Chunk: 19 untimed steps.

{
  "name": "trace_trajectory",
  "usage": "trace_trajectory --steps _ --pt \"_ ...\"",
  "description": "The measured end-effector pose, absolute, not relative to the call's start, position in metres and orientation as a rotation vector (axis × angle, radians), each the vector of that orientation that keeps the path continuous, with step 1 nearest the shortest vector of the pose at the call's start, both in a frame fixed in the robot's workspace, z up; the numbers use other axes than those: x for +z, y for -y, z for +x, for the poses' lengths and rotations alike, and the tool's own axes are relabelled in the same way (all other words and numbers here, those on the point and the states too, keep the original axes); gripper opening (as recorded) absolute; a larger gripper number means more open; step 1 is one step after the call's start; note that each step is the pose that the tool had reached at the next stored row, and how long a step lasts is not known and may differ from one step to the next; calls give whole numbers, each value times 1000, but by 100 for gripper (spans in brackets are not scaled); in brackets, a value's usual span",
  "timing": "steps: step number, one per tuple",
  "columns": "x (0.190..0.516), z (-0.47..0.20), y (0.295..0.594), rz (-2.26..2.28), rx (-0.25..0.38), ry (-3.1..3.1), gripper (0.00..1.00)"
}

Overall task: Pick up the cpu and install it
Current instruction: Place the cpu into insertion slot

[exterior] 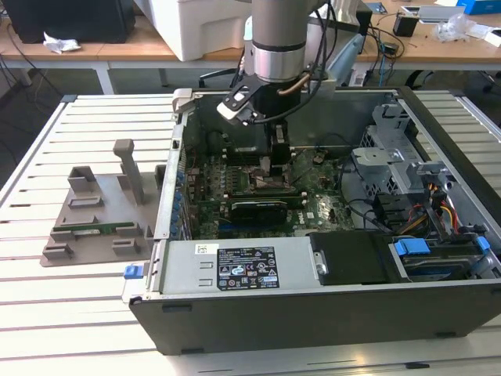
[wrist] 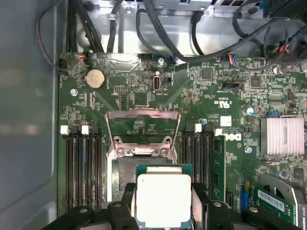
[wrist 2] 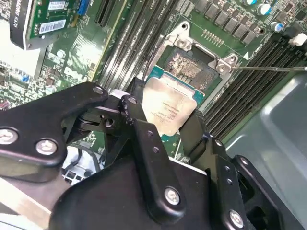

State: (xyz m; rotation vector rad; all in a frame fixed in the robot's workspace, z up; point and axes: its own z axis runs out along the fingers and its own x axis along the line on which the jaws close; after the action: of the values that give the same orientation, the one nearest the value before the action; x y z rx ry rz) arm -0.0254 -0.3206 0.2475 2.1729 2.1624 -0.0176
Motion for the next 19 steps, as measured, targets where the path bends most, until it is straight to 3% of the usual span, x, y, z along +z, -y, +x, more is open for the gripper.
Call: trace_trajectory --steps 3,19 --pt "231 -25 304 2170 -26 -2160 55" --pt "202 -34 302 2157 -27 -2173 55"
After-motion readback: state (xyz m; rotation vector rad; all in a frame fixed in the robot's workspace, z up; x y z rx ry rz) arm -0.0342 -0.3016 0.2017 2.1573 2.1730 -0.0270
